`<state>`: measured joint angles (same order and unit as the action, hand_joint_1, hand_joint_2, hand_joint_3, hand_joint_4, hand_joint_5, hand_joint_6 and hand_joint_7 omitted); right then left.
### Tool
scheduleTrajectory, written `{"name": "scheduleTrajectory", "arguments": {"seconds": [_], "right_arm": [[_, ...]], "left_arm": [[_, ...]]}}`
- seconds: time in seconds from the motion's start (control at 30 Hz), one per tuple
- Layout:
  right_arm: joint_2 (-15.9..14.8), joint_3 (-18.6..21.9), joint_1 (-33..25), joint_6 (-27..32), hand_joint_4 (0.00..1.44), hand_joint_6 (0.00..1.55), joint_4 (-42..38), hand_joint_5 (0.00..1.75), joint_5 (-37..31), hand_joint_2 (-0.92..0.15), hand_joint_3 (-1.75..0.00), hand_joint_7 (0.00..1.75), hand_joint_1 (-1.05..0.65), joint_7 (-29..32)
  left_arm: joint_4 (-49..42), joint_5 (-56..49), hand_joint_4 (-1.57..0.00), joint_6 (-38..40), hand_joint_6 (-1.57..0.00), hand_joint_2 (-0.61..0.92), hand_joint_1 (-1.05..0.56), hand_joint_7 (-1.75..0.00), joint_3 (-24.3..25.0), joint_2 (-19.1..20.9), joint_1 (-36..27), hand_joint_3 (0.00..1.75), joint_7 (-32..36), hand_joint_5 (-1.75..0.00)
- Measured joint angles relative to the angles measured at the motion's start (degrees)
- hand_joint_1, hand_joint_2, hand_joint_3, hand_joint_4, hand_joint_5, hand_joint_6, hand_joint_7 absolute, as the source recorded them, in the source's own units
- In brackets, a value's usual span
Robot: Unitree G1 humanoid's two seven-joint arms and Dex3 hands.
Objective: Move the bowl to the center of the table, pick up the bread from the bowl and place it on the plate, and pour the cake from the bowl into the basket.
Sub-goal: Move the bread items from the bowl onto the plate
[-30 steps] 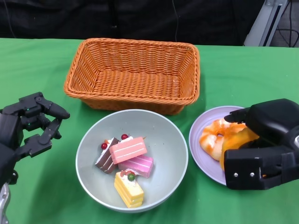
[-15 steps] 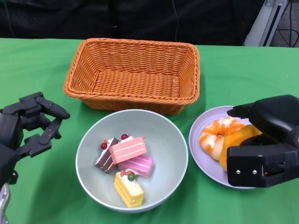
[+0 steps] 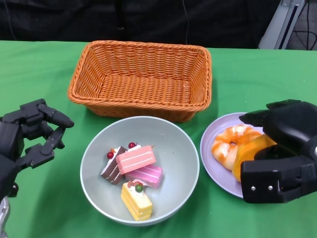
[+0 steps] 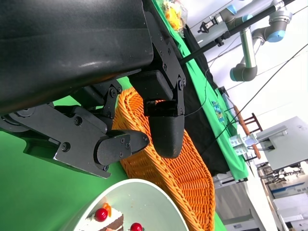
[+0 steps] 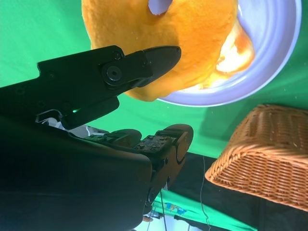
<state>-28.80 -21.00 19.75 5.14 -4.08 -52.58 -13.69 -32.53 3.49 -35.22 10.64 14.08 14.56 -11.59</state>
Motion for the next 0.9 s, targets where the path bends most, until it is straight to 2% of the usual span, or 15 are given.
{"name": "scheduleTrajectory", "arguments": {"seconds": [0.27, 0.5, 0.9], "right_arm": [[0.0, -0.14, 0.08, -1.65, 0.29, 0.48, -2.18, 0.01, -0.54, -0.92, -0.03, 0.01, -0.72, 2.19], [0.15, -0.33, 1.02, -3.28, 0.31, 0.47, -6.58, 0.02, -0.88, -0.92, -0.05, 0.0, -0.71, 7.11], [1.05, 0.26, 4.47, -6.15, 0.32, 0.46, -12.98, 0.02, 3.83, -0.92, -0.03, 0.0, -0.7, 10.95]], "left_arm": [[0.44, 0.1, -0.81, 0.01, -0.85, 0.76, -0.05, -1.06, 0.02, 0.12, -0.03, 0.68, -0.01, -1.52], [1.09, 0.22, -0.82, 0.87, -0.87, 0.75, -0.06, -1.03, 0.12, 0.21, -0.23, 0.68, -0.01, -1.5], [1.28, 0.2, -0.8, 1.06, -0.86, 0.76, -0.06, -1.04, 0.15, 0.31, -0.32, 0.68, -0.01, -1.5]]}}
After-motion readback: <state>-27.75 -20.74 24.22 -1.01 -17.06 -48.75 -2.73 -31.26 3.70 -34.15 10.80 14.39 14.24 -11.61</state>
